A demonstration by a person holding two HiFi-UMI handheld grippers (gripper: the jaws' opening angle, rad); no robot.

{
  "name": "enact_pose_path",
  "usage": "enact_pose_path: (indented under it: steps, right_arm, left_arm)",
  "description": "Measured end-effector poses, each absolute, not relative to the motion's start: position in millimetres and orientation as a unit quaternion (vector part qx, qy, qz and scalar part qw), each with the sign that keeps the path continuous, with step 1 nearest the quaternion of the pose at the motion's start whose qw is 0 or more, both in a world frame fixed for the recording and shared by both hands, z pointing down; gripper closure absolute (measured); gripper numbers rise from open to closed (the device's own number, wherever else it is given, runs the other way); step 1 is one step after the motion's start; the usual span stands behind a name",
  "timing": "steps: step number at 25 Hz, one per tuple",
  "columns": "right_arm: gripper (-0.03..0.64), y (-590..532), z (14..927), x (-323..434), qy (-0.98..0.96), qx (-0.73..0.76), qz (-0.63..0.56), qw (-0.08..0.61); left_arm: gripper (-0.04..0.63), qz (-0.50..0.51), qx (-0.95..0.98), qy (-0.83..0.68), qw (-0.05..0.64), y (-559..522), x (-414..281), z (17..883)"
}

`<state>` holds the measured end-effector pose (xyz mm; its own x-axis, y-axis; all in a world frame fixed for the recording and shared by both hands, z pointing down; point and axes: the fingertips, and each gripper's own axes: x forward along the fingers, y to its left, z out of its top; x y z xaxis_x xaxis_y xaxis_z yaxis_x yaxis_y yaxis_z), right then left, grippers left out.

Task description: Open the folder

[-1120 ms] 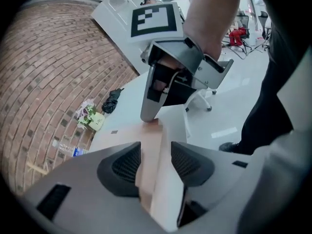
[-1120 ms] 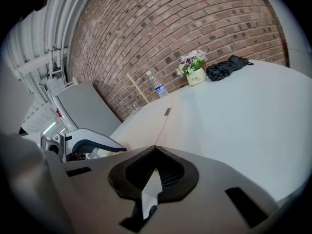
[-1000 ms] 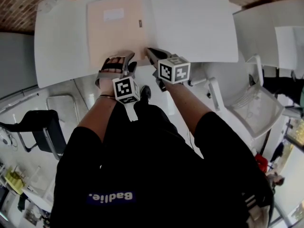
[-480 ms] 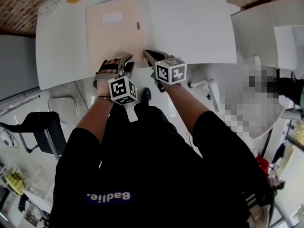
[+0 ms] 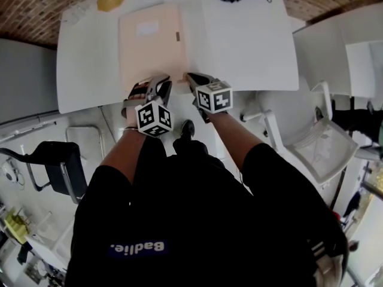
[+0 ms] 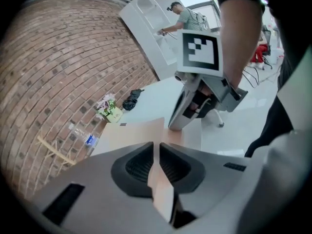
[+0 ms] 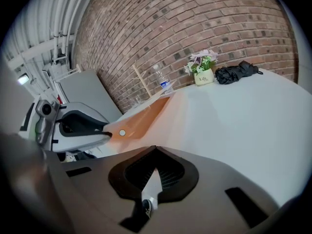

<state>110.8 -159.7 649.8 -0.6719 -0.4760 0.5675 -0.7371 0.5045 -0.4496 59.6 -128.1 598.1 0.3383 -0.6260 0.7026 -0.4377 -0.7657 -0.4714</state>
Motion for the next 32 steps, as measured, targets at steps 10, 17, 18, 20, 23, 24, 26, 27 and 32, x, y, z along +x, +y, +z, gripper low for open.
enact_pose_path:
  steps: [10, 17, 18, 20, 23, 24, 26, 27, 32]
  right_arm:
    - [0.589, -161, 652, 113, -0.844, 0.36, 0.338, 0.208]
    - [0.589, -161, 653, 114, -0.842, 0.363, 0.323, 0.234]
    - [0.589, -160, 653, 114, -0.843, 0.363, 0.32, 0.236]
    - [0.589, -158, 652, 114, -0.843, 0.364, 0.314, 0.24]
    - [0.589, -158, 652, 113, -0.842, 0.368, 0.303, 0.251]
    - [0.589, -159, 652, 112, -0.842, 0.37, 0.3, 0.255]
    - [0.589, -160, 653, 110, -0.84, 0.373, 0.296, 0.261]
    - [0.589, -160, 653, 109, -0.838, 0.375, 0.296, 0.263]
    - [0.589, -160, 651, 109, -0.833, 0.384, 0.29, 0.272]
  left_arm:
    - [0.571, -0.309, -0.838, 0.449, 0.0, -139, 29, 537]
    - [0.575, -0.111, -0.814, 0.56, -0.104, -139, -37, 478]
    - [0.577, -0.094, -0.808, 0.571, -0.113, -137, -47, 474]
    - [0.577, -0.067, -0.795, 0.589, -0.128, -131, -66, 467]
    - [0.581, -0.041, -0.775, 0.614, -0.145, -123, -98, 464]
    - [0.583, -0.03, -0.767, 0.623, -0.153, -121, -110, 465]
    - [0.586, 0.0, -0.745, 0.643, -0.176, -116, -136, 467]
    - [0.586, 0.018, -0.733, 0.654, -0.188, -114, -150, 468]
    - [0.591, 0.075, -0.672, 0.699, -0.234, -101, -217, 484]
